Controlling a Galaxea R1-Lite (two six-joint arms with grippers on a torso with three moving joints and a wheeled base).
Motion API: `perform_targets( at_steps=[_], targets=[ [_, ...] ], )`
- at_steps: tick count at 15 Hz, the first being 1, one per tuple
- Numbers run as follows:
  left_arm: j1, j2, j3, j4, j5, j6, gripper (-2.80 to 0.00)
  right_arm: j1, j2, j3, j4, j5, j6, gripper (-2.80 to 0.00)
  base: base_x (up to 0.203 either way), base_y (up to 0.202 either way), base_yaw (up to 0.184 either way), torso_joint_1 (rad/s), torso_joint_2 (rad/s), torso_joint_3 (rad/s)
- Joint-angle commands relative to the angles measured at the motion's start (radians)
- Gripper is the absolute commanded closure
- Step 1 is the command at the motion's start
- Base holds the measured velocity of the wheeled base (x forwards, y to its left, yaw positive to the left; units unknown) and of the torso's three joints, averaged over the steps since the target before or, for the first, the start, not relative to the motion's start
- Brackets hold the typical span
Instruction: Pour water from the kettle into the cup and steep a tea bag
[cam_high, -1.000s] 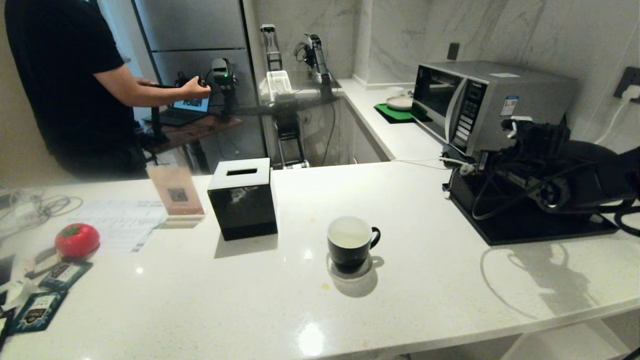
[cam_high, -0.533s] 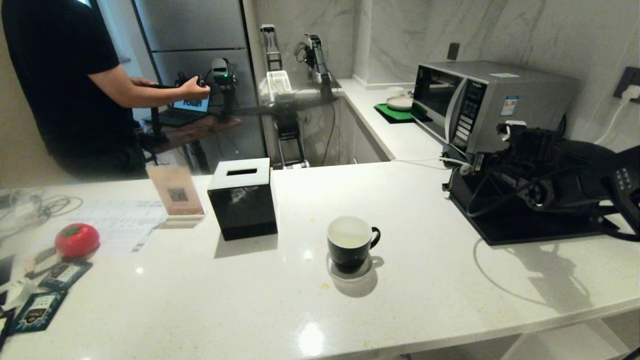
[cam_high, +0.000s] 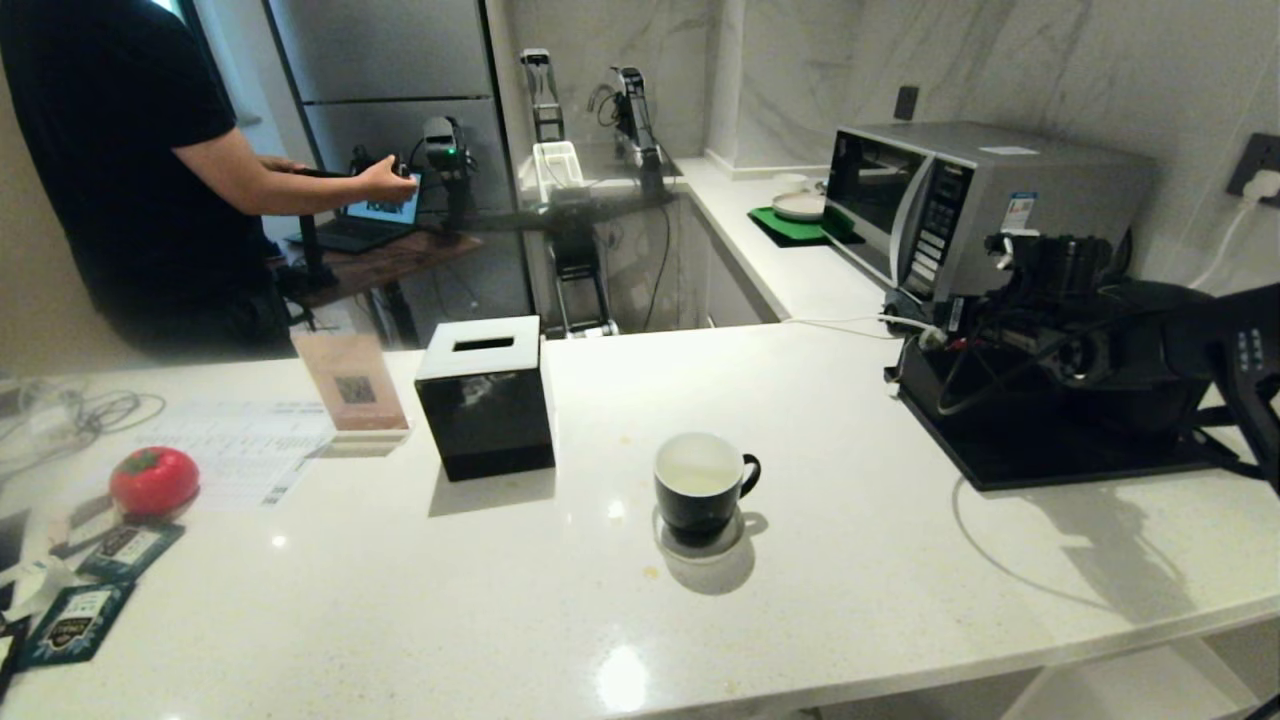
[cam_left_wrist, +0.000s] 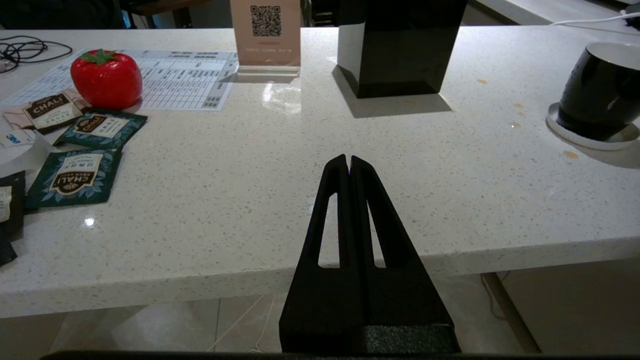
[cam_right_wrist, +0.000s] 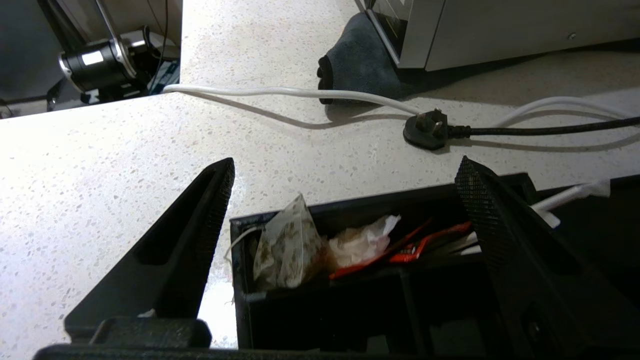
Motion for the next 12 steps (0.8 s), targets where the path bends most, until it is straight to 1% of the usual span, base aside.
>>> perform_targets(
  at_steps=[1,3,4,6,12],
  targets=[
    [0.000,0.002,0.000,0.000,0.000,-0.001,0.00,0.000,0.027,-0.079,0.039,0.001,-0.005,-2.80,0.000,0.000,0.000,0.000,0.00,0.000],
    [0.000,0.002,0.000,0.000,0.000,-0.001,0.00,0.001,0.058,-0.158,0.115,0.001,-0.009,-2.80,0.000,0.000,0.000,0.000,0.00,0.000],
    [0.000,0.002,0.000,0.000,0.000,-0.001,0.00,0.003,0.067,-0.166,0.133,0.006,-0.017,-2.80,0.000,0.000,0.000,0.000,0.00,0.000],
    [0.000,0.002,0.000,0.000,0.000,-0.001,0.00,0.003,0.076,-0.166,0.128,0.013,-0.044,-2.80,0.000,0.000,0.000,0.000,0.00,0.000],
    [0.000,0.002,0.000,0.000,0.000,-0.001,0.00,0.003,0.105,-0.166,0.099,0.009,-0.049,-2.80,0.000,0.000,0.000,0.000,0.00,0.000]
  ],
)
